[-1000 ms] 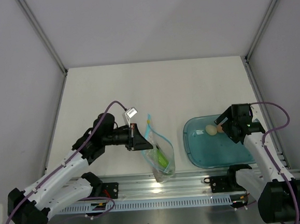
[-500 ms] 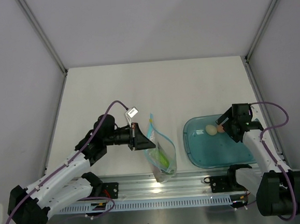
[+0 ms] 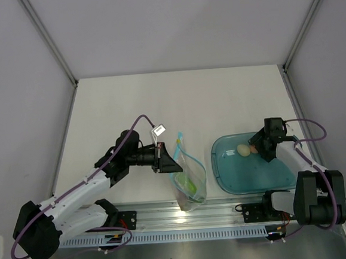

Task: Place the food in the zip-top bag and seal the zipper
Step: Pick up the fake vegetable from the zipper food storage bag, then place the fake vegetable in the zipper food storage bag, then pick up the fake food from the zipper food storage bag.

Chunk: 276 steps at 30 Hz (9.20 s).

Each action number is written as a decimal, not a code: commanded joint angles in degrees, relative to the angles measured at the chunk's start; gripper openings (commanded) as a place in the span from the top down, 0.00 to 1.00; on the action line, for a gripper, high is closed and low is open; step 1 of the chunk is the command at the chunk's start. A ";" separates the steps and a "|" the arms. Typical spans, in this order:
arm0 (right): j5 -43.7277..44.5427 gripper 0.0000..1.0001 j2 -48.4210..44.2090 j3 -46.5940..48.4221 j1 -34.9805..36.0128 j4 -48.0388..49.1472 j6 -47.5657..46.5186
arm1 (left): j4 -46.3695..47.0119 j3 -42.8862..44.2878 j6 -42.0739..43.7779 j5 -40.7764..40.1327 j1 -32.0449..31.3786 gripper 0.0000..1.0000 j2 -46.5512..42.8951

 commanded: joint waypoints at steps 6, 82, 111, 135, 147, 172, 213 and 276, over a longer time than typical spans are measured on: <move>0.91 0.50 2.07 0.21 -0.31 3.04 0.92 | 2.80 0.74 1.74 1.88 -0.26 0.99 0.36; 28.33 0.88 7.60 50.83 91.54 -22.81 -21.14 | -27.43 3.46 2.44 -12.36 -0.26 1.00 -17.31; 36.94 0.12 -5.04 41.79 79.43 -26.32 -3.08 | -29.19 5.31 3.93 -12.97 -0.35 0.99 -16.87; 17.00 0.20 -12.70 11.90 26.68 -24.05 20.70 | -28.13 3.11 3.49 -12.71 -0.26 0.99 -18.54; 8.64 0.23 -11.12 2.85 18.68 -11.65 16.30 | -26.82 1.36 3.05 -12.01 -0.35 0.99 -18.98; 6.36 0.27 -2.86 -2.25 14.98 -0.84 12.17 | -25.85 0.21 2.62 -11.66 -0.35 1.00 -18.98; 4.51 0.31 -1.36 -2.69 8.74 1.01 4.96 | -27.08 0.91 3.32 -11.83 -0.35 0.99 -18.89; -24.93 1.00 -33.53 8.36 15.23 -3.56 -16.92 | -26.20 0.30 2.79 -12.27 -0.26 0.99 -18.19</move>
